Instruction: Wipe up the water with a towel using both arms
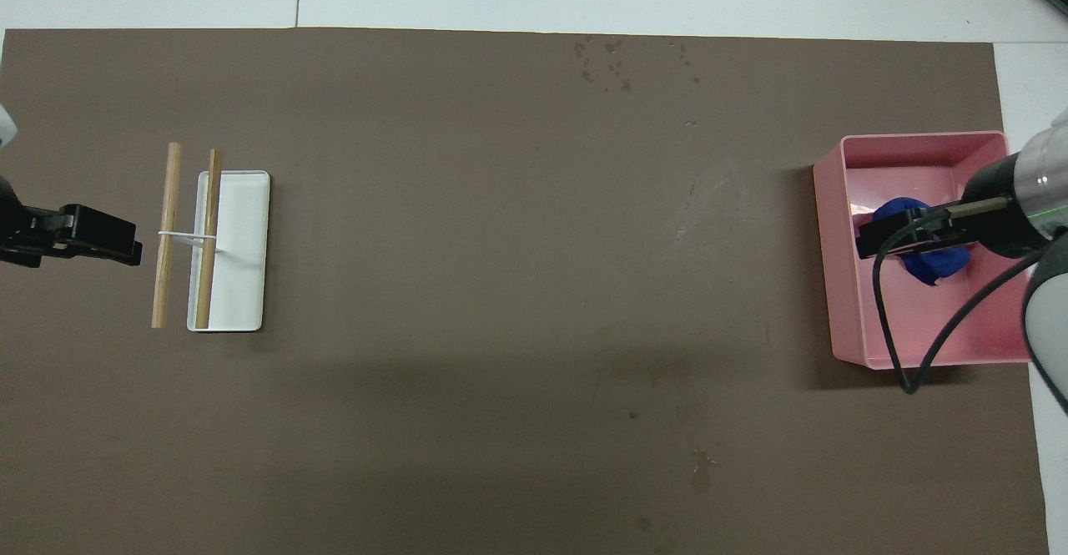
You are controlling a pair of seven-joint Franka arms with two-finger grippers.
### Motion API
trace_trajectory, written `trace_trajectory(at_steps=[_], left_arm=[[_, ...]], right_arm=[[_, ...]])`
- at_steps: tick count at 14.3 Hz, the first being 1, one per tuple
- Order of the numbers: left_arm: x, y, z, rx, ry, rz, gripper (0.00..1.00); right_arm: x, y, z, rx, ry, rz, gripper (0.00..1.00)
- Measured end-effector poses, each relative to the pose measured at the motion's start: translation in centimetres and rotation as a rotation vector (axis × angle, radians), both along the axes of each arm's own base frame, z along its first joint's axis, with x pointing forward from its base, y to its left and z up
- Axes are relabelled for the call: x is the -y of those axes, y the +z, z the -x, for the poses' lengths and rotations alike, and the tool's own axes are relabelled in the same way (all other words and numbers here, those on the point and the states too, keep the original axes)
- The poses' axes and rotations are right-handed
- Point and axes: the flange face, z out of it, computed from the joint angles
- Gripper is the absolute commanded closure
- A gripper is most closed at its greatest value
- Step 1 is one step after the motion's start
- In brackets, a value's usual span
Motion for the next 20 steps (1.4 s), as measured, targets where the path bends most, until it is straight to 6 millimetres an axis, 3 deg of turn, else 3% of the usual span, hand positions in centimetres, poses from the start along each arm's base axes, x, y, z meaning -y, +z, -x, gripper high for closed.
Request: trace_trajectory(at_steps=[17, 20], left_arm=[[0.0, 0.0, 0.0, 0.000, 0.000, 0.000, 0.00], [0.0, 0.0, 0.0, 0.000, 0.000, 0.000, 0.00]], right_arm=[[1.9, 0.6, -0.1, 0.018, -0.023, 0.052, 0.00], [3.0, 0.8, -0.2, 0.024, -0.042, 0.054, 0.00]])
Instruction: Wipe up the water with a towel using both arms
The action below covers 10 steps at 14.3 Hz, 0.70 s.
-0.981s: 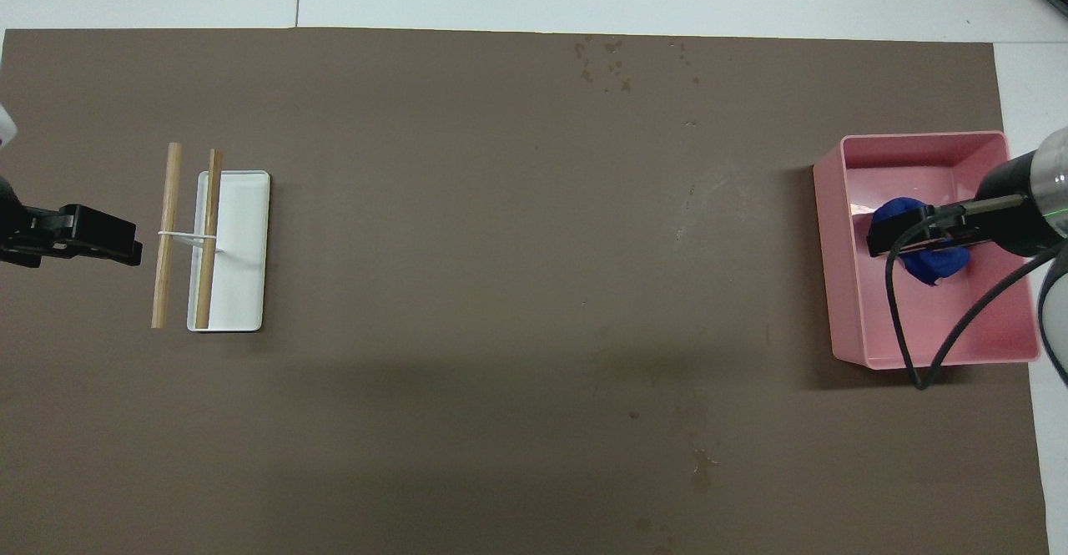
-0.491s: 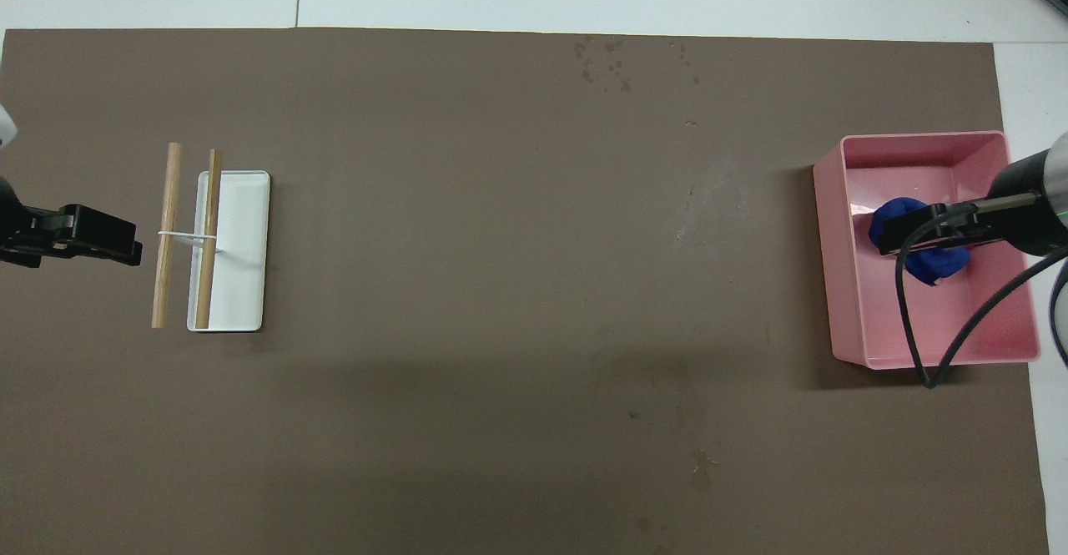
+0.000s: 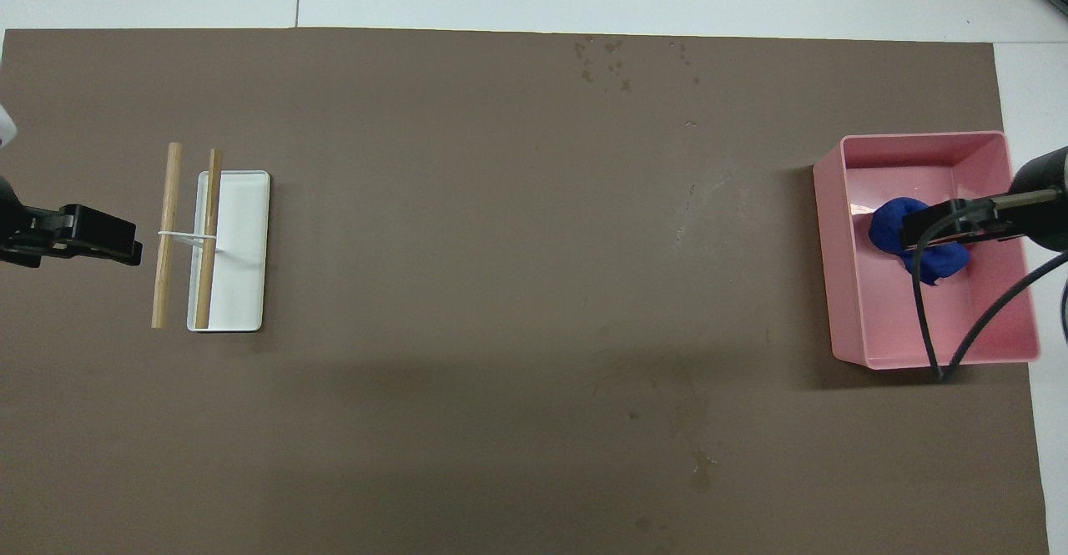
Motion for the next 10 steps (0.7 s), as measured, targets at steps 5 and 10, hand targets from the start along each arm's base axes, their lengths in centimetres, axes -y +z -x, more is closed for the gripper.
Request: trace_trajectory(at_steps=[5, 10], left_arm=[[0.00, 0.00, 0.00, 0.000, 0.000, 0.000, 0.00], [0.00, 0.00, 0.00, 0.000, 0.000, 0.000, 0.00]], right_arm=[[0.97, 0.13, -0.02, 0.003, -0.016, 0.000, 0.00], [1.23, 0.20, -0.02, 0.004, -0.013, -0.002, 0.00]])
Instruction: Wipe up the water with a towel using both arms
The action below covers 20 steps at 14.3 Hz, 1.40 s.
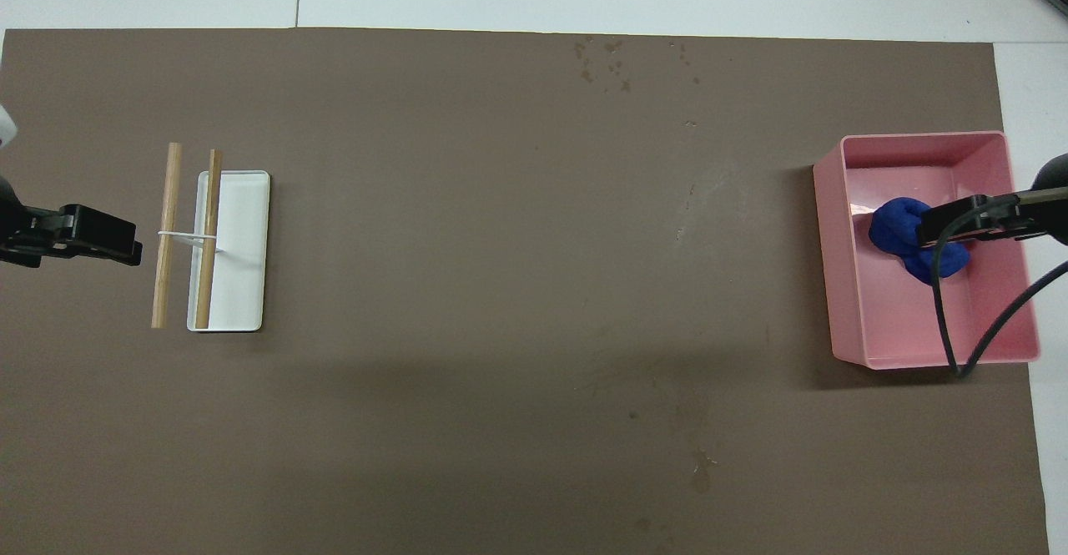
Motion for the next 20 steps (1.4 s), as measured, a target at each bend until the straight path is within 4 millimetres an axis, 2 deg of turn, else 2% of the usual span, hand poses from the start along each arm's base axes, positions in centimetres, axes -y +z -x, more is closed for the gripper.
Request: trace_trajectory(at_steps=[4, 9, 15, 20], left_arm=[[0.0, 0.0, 0.0, 0.000, 0.000, 0.000, 0.00], [0.0, 0.0, 0.0, 0.000, 0.000, 0.000, 0.00], [0.0, 0.0, 0.0, 0.000, 0.000, 0.000, 0.00], [0.0, 0.0, 0.0, 0.000, 0.000, 0.000, 0.00]], right_arm=[[0.8, 0.0, 0.0, -0.001, 0.022, -0.003, 0.00], [0.8, 0.1, 0.1, -0.002, 0.022, -0.015, 0.00], [2.4, 0.4, 0.3, 0.002, 0.027, -0.033, 0.00], [2.3, 0.4, 0.3, 0.002, 0.029, -0.034, 0.00]])
